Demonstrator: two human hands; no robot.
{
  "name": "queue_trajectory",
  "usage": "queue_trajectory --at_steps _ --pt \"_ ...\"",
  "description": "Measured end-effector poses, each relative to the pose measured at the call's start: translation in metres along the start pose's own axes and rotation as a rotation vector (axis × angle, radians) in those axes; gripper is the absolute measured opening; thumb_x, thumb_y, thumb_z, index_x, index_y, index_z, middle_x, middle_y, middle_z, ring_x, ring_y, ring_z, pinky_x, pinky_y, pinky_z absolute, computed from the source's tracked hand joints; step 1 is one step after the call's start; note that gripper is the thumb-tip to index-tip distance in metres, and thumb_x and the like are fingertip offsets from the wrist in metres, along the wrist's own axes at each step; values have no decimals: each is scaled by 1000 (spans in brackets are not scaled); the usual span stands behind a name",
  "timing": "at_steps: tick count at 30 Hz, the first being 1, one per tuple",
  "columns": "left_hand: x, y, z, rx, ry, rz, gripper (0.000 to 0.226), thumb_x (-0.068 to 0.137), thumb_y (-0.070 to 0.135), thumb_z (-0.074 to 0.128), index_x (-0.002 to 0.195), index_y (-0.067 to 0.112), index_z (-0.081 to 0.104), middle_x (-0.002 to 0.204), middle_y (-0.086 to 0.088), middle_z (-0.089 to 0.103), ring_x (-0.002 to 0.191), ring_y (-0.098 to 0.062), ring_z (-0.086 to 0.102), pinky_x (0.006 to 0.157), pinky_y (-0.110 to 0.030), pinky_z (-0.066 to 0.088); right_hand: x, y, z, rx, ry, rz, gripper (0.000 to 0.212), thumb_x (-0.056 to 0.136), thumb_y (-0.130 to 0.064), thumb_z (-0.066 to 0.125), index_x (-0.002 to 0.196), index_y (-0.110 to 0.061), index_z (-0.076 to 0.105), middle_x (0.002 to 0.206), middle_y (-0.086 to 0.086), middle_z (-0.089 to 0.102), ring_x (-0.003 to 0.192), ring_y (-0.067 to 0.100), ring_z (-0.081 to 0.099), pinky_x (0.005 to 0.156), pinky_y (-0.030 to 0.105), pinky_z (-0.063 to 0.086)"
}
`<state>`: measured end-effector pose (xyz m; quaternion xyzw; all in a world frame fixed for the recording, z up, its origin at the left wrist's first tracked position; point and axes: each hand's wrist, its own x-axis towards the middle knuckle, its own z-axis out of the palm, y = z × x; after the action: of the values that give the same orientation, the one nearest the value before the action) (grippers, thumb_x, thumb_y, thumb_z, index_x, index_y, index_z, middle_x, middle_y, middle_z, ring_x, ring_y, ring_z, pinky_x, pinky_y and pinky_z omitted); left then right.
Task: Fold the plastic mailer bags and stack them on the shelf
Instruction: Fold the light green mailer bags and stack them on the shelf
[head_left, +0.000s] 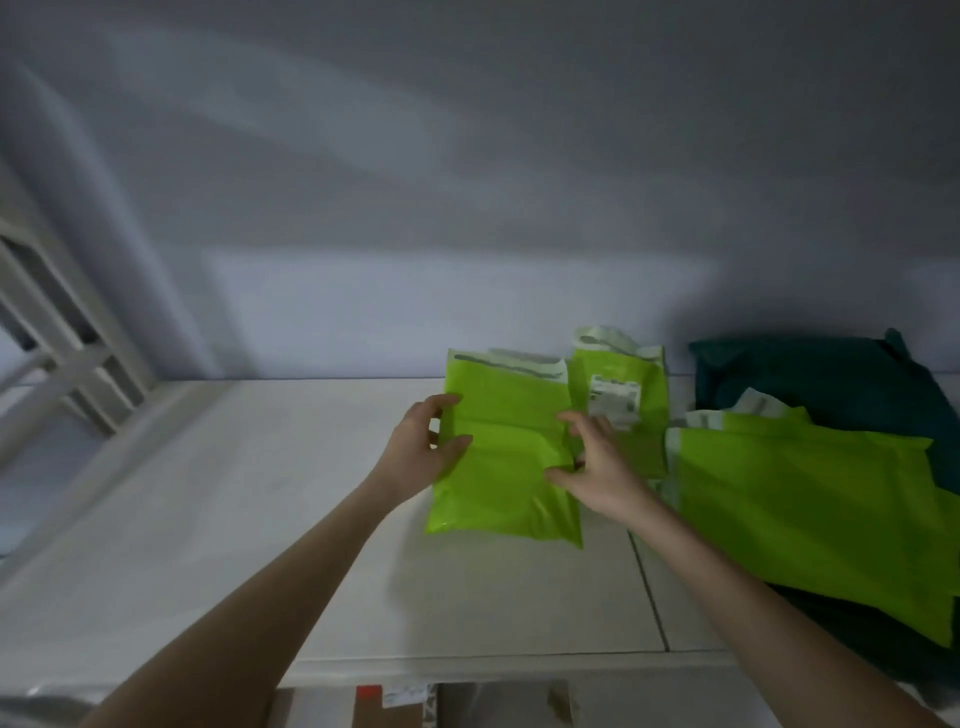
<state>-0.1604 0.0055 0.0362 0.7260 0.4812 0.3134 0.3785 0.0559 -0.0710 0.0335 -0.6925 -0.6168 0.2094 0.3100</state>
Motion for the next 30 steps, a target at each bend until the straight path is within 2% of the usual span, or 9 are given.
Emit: queue_trajectory --at_steps 4,10,13,16,19,22,23,26,30 --pt "-23 -38 -33 156 -36 -78 56 87 22 66 137 14 42 122 -7 45 94 -22 56 84 -25 46 -9 -24 46 -53 -110 -50 63 77 -14 73 134 -10 47 122 13 43 116 23 46 94 15 31" --pt "-54 -89 -57 254 -167 -222 62 90 32 59 143 14 33 136 -11 37 119 -26 48 101 -35 42 -35 -43 97 -125 -253 2 54 89 -23 60 139 -14 42 129 9 37 110 21 48 97 27 38" --pt "-68 -100 -59 406 -96 -149 54 95 40 44 141 12 38 142 -11 34 130 -29 35 108 -40 33 -48 -48 110 -309 -141 -10 47 93 -30 51 137 -13 44 132 11 39 123 28 36 102 36 36" --pt "-83 -93 -52 502 -11 54 69 89 51 19 134 7 47 138 -12 43 125 -31 42 104 -39 36 -54 -60 120 -369 -3 -85 45 95 -32 45 131 -7 51 133 14 47 124 32 42 99 41 41" --pt "-92 -89 -33 562 -138 181 78 85 54 8 141 8 38 148 -11 36 136 -26 33 113 -34 24 -54 -70 136 -397 -48 -183 59 95 -44 27 129 -4 54 134 16 52 123 31 51 99 43 44" --pt "-96 -94 -18 612 -226 165 82 81 56 -3 149 15 21 157 -4 18 146 -19 11 118 -30 8 -55 -66 150 -418 -226 -166 91 86 -62 -13 144 -10 34 151 8 33 141 25 27 113 45 27" --pt "-95 -97 -16 612 -210 163 81 82 56 -3 149 17 21 157 -3 18 146 -18 10 118 -30 8 -55 -61 154 -411 -231 -153 92 85 -62 -16 145 -11 32 152 7 30 143 24 24 114 46 25" --pt "-94 -101 -17 592 -187 132 79 80 59 3 148 25 24 156 2 20 145 -17 13 115 -32 16 -53 -56 157 -413 -198 -134 77 90 -58 1 145 -15 33 151 4 33 140 24 29 109 44 33" --pt "-86 -100 -25 530 -196 49 83 68 68 12 143 36 32 153 9 25 140 -15 19 110 -37 24 -44 -59 146 -418 -233 -97 88 70 -65 2 146 -27 26 152 -8 25 139 15 22 106 37 30"
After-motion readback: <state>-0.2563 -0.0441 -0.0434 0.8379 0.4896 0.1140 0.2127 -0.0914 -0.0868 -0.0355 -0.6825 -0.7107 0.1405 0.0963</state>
